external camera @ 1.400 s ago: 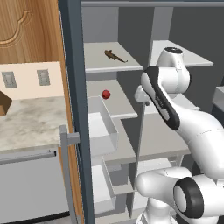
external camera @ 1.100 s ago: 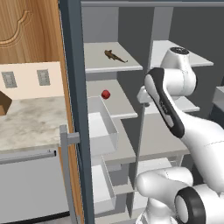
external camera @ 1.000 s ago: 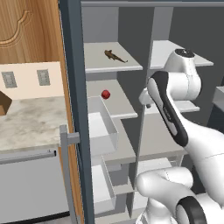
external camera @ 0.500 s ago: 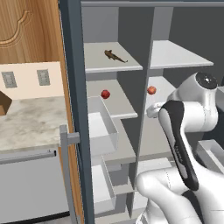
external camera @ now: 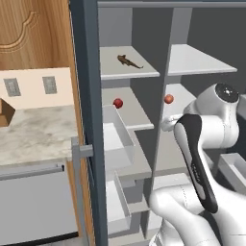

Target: Pick up the frozen fish from the freezer, place it on any shelf in the fridge, and close the fridge and freezer doors when done.

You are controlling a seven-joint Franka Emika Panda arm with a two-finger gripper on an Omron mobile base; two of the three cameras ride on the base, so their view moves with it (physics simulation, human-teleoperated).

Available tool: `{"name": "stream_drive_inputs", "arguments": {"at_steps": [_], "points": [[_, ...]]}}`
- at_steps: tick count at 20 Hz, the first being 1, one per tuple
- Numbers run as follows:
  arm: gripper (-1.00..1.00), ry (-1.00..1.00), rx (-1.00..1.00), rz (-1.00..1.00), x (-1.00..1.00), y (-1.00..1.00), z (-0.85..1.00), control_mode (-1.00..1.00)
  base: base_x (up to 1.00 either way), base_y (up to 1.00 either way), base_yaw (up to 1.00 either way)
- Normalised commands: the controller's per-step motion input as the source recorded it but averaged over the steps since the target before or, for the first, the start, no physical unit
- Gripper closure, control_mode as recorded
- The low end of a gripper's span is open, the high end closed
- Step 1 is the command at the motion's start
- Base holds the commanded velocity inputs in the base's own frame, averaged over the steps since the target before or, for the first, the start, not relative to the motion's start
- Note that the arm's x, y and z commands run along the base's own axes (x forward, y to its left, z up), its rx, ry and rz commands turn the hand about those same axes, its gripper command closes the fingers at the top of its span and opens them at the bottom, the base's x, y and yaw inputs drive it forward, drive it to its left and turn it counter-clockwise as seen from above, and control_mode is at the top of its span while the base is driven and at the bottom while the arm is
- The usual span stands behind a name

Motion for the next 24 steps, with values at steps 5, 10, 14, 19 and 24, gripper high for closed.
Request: {"name": "stream_drive_inputs", "arguments": {"at_steps": [5,10,14,19,24], "points": [[-1.0,0.0,0.0,0.0,0.0,0.0,0.0,1.0,0.0,0.32,0.0],[-1.0,0.0,0.0,0.0,0.0,0.0,0.0,1.0,0.19,0.1,0.0],[-1.0,0.0,0.0,0.0,0.0,0.0,0.0,1.0,0.4,0.21,0.0],[-1.0,0.0,0.0,0.0,0.0,0.0,0.0,1.0,0.48,0.2,0.0],[-1.0,0.0,0.0,0.0,0.0,0.0,0.0,1.0,0.17,0.33,0.0]]}}
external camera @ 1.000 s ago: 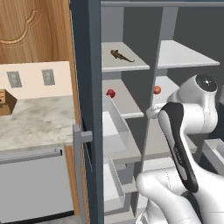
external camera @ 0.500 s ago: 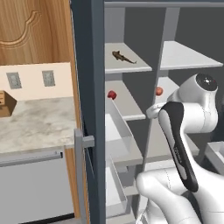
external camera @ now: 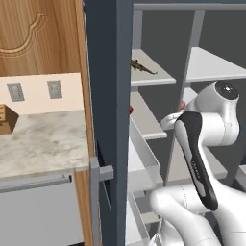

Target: Pick up the frozen fish from the freezer, place it on any shelf in the fridge, and close the fridge and freezer doors when done.

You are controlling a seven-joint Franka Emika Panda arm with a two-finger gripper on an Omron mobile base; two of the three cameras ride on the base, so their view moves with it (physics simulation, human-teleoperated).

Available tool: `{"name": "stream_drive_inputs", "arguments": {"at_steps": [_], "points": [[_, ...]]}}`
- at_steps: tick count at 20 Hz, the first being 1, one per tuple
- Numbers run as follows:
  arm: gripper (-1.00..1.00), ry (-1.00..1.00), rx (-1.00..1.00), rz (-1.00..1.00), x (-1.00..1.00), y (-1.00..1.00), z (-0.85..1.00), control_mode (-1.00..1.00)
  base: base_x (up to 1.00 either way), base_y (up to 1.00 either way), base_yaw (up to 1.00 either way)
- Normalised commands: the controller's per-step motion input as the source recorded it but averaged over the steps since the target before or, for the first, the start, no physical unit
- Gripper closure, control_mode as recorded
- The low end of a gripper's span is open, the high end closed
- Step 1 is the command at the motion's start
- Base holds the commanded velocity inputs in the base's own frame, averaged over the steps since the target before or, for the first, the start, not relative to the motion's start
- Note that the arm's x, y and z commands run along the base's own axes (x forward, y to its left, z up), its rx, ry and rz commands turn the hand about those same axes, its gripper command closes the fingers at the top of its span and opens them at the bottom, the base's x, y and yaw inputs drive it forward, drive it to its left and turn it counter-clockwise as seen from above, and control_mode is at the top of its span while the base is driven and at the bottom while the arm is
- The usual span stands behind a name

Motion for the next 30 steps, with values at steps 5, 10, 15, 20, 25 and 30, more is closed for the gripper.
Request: {"name": "stream_drive_inputs", "arguments": {"at_steps": [5,10,15,20,25,30], "points": [[-1.0,0.0,0.0,0.0,0.0,0.0,0.0,1.0,0.06,0.3,0.0],[-1.0,-0.18,0.0,0.0,0.0,0.15,0.65,-1.0,0.0,0.0,0.0],[-1.0,-0.32,-0.01,0.0,0.0,0.06,0.93,-1.0,0.0,0.0,0.0],[-1.0,-0.18,-0.01,-0.01,0.38,0.01,0.86,-1.0,0.0,0.0,0.0],[-1.0,-0.01,-0.02,-0.04,0.94,0.06,0.56,-1.0,0.0,0.0,0.0],[-1.0,0.07,-0.02,-0.02,0.93,0.16,0.14,-1.0,0.0,0.0,0.0]]}}
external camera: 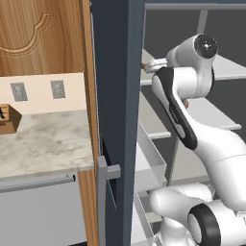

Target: Pick up the frozen fish from the freezer, place it on any shelf in the fridge, and close the fridge and freezer doors when done.

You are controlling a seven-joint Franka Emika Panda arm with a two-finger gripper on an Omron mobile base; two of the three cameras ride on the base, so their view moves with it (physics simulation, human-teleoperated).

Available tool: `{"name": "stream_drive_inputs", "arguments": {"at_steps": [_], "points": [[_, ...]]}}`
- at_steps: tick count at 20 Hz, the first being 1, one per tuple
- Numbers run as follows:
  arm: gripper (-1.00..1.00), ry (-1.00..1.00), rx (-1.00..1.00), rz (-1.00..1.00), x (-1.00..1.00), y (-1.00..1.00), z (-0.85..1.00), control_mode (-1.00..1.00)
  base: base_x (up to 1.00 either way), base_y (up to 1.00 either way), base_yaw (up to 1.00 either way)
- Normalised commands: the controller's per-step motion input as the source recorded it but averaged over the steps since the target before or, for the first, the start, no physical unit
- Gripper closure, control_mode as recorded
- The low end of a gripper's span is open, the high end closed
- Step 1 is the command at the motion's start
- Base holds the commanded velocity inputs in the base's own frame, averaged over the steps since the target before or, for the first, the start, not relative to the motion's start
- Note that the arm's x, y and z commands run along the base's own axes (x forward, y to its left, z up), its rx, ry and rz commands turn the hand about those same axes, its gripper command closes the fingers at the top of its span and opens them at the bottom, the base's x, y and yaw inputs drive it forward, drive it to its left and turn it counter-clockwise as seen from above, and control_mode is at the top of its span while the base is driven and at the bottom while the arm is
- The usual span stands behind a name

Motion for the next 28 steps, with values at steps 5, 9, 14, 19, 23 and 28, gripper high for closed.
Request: {"name": "stream_drive_inputs", "arguments": {"at_steps": [5,9,14,19,23,28], "points": [[-1.0,0.08,-0.01,0.0,0.77,0.06,-0.24,-1.0,0.0,0.0,0.0],[-1.0,0.16,0.0,0.0,0.9,0.0,-0.29,-1.0,0.0,0.0,0.0],[-1.0,0.1,0.0,0.0,0.86,0.0,-0.34,-1.0,0.0,0.0,0.0],[-1.0,0.04,0.0,0.0,0.82,0.0,-0.24,-1.0,0.0,0.0,0.0],[-1.0,0.03,0.0,0.0,0.73,-0.02,-0.29,-1.0,0.0,0.0,0.0],[-1.0,0.05,0.0,0.0,0.56,-0.09,-0.38,-1.0,0.0,0.0,0.0]]}}
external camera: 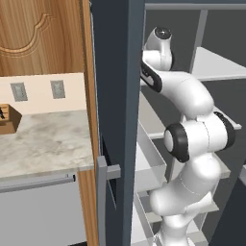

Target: Pick up the frozen fish from the freezer, place it on any shelf in the fridge, and close the fridge and freezer doors when done.

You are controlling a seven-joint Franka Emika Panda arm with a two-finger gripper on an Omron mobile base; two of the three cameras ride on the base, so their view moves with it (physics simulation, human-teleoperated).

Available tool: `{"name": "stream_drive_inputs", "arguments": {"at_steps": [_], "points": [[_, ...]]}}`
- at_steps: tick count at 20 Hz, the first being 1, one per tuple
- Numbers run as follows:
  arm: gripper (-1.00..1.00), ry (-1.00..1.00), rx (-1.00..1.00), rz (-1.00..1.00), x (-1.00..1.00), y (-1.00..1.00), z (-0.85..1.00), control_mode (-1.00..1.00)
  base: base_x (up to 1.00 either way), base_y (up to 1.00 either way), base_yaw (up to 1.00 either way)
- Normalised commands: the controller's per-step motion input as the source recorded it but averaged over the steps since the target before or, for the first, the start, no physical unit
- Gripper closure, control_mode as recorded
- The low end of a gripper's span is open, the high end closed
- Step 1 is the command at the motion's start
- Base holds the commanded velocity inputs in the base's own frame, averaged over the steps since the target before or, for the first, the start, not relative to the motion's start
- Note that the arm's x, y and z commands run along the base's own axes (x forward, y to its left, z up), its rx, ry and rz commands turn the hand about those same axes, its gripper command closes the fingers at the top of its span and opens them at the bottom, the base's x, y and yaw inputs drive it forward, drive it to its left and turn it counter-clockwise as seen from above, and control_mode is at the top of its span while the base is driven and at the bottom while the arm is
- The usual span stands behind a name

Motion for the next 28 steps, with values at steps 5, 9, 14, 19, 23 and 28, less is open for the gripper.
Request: {"name": "stream_drive_inputs", "arguments": {"at_steps": [5,9,14,19,23,28], "points": [[1.0,0.1,0.0,0.02,0.0,-0.42,-0.69,-1.0,0.0,0.0,0.0],[1.0,0.04,0.03,0.01,-0.01,-0.07,-0.25,-1.0,0.0,0.0,0.0],[1.0,0.01,0.05,0.0,-0.4,-0.03,-0.15,-1.0,0.0,0.0,0.0],[1.0,-0.18,0.03,0.0,-0.99,0.0,0.0,-1.0,0.0,0.0,0.0],[1.0,-0.28,0.08,0.0,-1.0,0.0,0.0,-1.0,0.0,0.0,0.0],[1.0,-0.18,0.1,-0.01,-1.0,0.0,0.14,-1.0,0.0,0.0,0.0]]}}
